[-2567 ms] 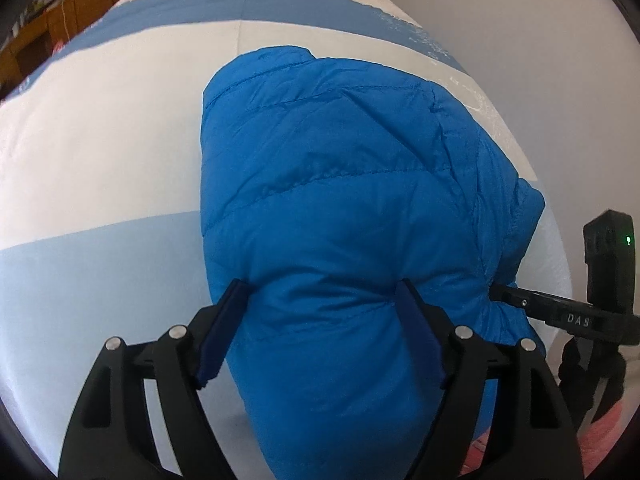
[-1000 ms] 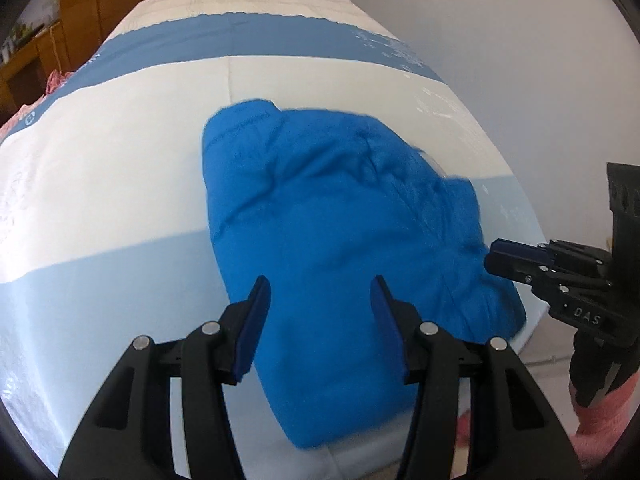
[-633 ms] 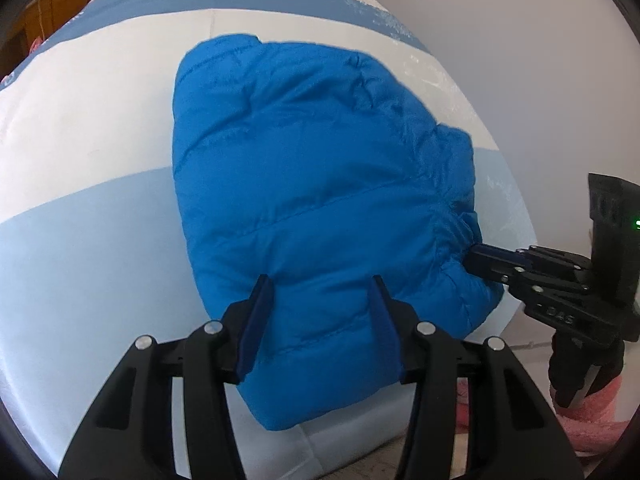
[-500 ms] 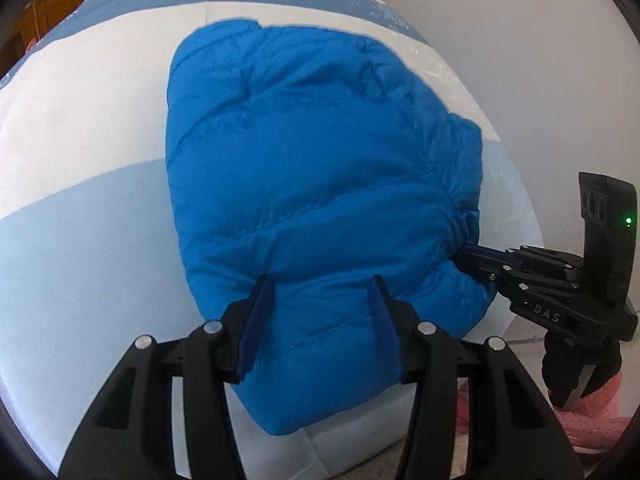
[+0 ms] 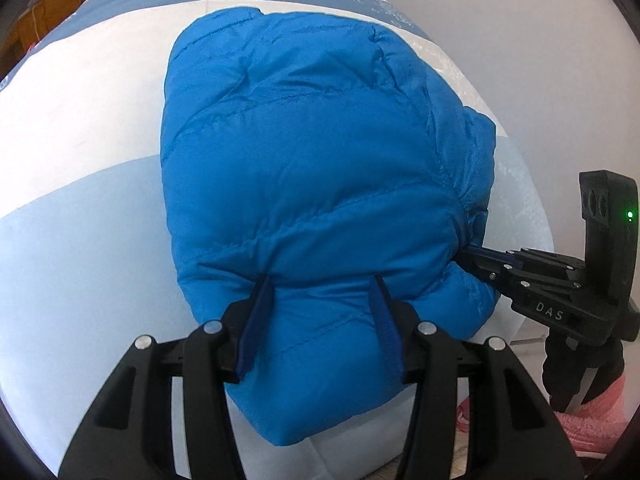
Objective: Fold large clothes
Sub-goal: 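Press the folded blue jacket flat with both grippers open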
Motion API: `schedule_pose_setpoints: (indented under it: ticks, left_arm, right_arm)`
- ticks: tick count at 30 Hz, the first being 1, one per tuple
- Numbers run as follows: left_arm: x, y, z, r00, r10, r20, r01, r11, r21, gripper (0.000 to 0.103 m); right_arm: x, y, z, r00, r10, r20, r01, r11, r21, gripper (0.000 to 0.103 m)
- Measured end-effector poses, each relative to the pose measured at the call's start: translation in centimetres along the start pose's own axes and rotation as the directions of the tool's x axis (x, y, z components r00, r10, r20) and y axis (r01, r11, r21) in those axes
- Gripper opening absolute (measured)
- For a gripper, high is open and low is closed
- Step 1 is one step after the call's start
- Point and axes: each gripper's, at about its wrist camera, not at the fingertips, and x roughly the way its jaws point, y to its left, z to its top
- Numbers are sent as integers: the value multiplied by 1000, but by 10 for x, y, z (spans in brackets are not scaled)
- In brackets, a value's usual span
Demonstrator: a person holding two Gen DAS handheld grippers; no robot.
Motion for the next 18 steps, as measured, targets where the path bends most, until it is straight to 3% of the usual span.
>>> schedule_pose_setpoints:
  ticks: [3,6,11,13,18]
  left_arm:
    - [-5,0,5,1000,6,6,-6,1000,9,49]
    - [-19,1,8,999,38,24,-39,999,22,52]
    - [-42,3,9,992,101,78,-104,994,32,66]
    - [-53,3,11,988,117,102,-122,992,35,73]
    - [-69,6,9,983,137,125,-141,990,22,80]
  right_arm:
    - [-10,6,-4,1000,-1,12,1,1000,4,16]
    - [-23,7,-5,999,33,23,-33,999,18,28]
    - [-45,14,-3,998,40,55,-41,999,6,47]
    - [-52,12,3,997,34,69,-34,999,-9,47]
    - [-66,5,12,995,25,100,-24,1000,-11,59]
